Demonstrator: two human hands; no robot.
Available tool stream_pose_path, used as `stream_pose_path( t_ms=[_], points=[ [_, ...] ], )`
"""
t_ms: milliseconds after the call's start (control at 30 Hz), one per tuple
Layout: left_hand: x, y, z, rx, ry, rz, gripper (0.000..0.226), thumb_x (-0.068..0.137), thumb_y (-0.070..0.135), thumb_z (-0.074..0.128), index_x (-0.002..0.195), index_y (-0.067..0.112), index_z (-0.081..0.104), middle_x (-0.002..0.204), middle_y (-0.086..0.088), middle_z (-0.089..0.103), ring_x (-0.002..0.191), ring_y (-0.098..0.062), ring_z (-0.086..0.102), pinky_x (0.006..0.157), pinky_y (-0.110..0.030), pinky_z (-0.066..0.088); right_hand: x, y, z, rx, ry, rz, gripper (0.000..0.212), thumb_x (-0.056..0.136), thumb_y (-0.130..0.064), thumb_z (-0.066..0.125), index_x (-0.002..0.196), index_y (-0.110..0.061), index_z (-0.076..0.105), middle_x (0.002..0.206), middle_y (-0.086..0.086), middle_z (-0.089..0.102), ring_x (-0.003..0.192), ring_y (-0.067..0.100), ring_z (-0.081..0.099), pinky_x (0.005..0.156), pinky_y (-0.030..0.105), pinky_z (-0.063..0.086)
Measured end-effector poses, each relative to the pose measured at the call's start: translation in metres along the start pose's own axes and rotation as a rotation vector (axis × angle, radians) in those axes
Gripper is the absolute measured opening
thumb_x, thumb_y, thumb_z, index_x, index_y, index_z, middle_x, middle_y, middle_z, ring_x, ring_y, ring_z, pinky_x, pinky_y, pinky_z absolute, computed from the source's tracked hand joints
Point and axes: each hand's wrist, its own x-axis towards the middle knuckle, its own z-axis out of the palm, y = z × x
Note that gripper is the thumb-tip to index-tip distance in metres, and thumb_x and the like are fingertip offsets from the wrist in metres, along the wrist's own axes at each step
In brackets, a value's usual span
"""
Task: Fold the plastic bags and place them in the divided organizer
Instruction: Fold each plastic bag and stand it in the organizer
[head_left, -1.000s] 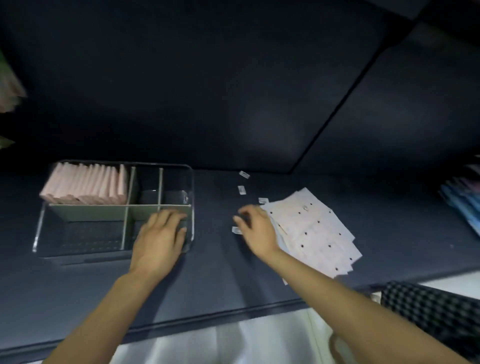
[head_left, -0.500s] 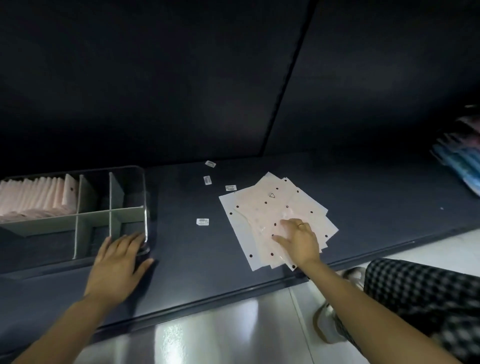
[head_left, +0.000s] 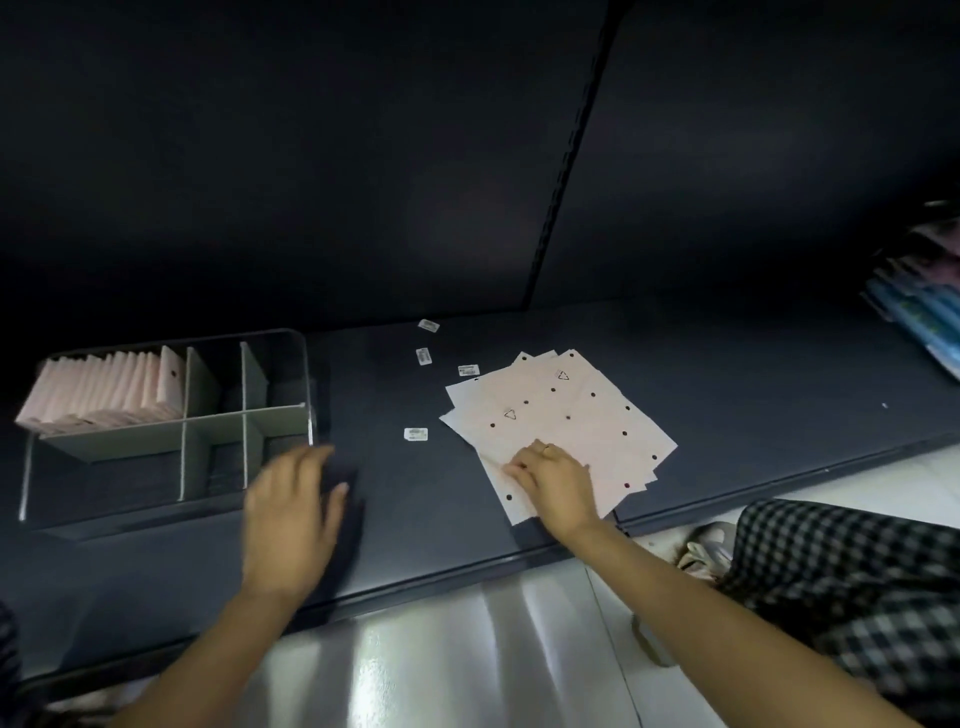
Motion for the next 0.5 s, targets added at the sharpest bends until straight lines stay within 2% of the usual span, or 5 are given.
stream_pose_path(
  t_ms=[67,167,267,333,500],
  points=[
    [-0.009,0.022,0.006,-0.130,-0.125,0.104,0.041,0.089,0.031,0.052,0.125,0.013,0.054,0.116,-0.009,0.057,0.104,-0.031,0.054,0.090,-0.036,0.041,-0.001,-0.034,0.010,0.106,-0.078,-0.027,0.023,0.092,-0.035,0.056,0.090,-0.016,0.069,0.092,0.002,0.068,0.088,0.020,0.059,0.070,0.031,0.043],
    [-0.022,0.038,0.026,-0.162,-0.421,0.161,0.072,0.082,0.026,0.070,0.144,0.024,0.034,0.145,-0.001,0.035,0.134,-0.025,0.031,0.108,-0.030,0.028,-0.005,-0.076,0.026,0.429,-0.187,0.094,0.019,0.089,-0.024,0.061,0.084,-0.007,0.069,0.083,0.011,0.070,0.078,0.025,0.062,0.072,0.033,0.046],
    [-0.029,0.031,0.040,-0.026,-0.479,0.220,0.087,0.084,0.021,0.065,0.150,0.023,0.009,0.158,0.007,0.007,0.145,-0.015,0.000,0.118,-0.026,0.002,-0.010,-0.095,0.035,0.776,-0.453,0.222,0.023,0.095,-0.012,0.050,0.089,0.004,0.065,0.085,0.018,0.066,0.079,0.023,0.060,0.080,0.037,0.051],
    [-0.031,0.023,0.042,-0.009,-0.512,0.212,0.083,0.088,0.016,0.057,0.150,0.022,0.004,0.158,0.007,0.006,0.146,-0.012,-0.003,0.114,-0.022,-0.008,-0.015,-0.094,0.033,0.906,-0.574,0.252,0.024,0.098,-0.010,0.045,0.097,0.002,0.065,0.095,0.018,0.066,0.088,0.020,0.060,0.082,0.025,0.052],
    [-0.037,0.010,0.049,0.064,-0.626,0.302,0.061,0.096,0.018,0.044,0.150,0.027,0.018,0.158,0.007,0.010,0.146,-0.013,0.005,0.116,-0.026,-0.005,-0.014,-0.044,0.012,0.436,-0.334,-0.023,0.022,0.095,-0.014,0.052,0.111,-0.008,0.067,0.114,0.002,0.066,0.106,0.015,0.059,0.089,0.012,0.038]
  ],
)
